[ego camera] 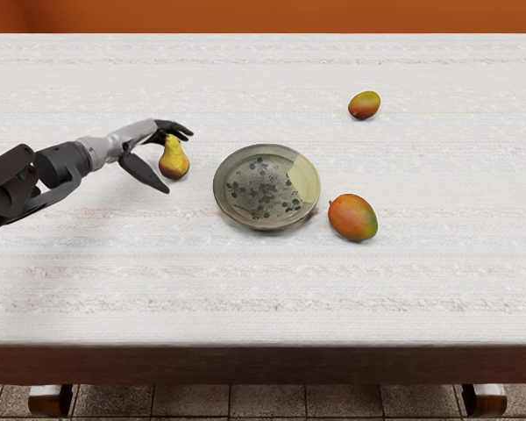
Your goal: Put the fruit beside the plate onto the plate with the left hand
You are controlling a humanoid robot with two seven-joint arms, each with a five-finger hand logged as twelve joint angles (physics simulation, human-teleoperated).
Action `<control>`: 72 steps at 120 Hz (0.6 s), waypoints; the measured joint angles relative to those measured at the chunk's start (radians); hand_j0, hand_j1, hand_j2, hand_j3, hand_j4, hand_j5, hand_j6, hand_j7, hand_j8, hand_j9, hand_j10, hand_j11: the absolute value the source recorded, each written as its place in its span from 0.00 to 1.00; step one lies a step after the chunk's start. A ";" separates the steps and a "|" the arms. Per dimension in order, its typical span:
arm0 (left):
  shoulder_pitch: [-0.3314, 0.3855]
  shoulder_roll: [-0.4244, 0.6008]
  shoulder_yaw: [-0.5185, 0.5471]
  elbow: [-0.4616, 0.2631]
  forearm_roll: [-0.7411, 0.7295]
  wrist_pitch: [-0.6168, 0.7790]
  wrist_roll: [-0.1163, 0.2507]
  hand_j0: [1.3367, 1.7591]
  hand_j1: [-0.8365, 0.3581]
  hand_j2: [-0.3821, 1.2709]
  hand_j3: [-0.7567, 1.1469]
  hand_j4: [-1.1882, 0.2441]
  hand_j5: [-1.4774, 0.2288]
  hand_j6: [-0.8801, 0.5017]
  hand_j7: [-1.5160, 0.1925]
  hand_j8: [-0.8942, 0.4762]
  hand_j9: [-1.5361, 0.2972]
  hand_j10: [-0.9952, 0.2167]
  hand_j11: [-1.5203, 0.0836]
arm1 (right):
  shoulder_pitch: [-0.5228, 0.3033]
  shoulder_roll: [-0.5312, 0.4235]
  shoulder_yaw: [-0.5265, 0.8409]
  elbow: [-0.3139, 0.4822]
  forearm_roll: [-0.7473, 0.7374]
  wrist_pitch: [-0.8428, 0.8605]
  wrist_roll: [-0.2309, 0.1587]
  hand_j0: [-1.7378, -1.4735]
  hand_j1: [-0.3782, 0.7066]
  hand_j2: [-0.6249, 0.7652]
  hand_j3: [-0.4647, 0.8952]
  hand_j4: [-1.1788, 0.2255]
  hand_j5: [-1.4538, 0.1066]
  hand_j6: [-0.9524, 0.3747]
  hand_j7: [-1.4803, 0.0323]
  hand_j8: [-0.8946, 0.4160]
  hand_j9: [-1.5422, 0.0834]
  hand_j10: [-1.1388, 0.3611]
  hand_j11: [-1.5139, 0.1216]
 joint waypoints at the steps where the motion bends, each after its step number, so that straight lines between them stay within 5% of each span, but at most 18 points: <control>1: 0.000 0.000 0.001 0.000 0.000 0.000 0.000 0.76 0.70 0.27 0.40 0.62 0.64 0.42 0.66 0.44 0.63 0.58 0.71 | 0.000 0.000 0.000 0.000 0.000 0.000 0.000 0.30 0.06 0.45 0.34 0.82 0.91 0.70 0.96 0.66 0.93 0.74 0.90; 72: 0.003 -0.001 0.010 0.001 0.001 0.000 0.000 0.76 0.64 0.28 0.40 0.58 0.60 0.38 0.62 0.41 0.59 0.53 0.66 | 0.000 0.000 0.000 0.000 0.000 0.000 0.000 0.30 0.06 0.45 0.34 0.82 0.91 0.70 0.96 0.66 0.93 0.74 0.90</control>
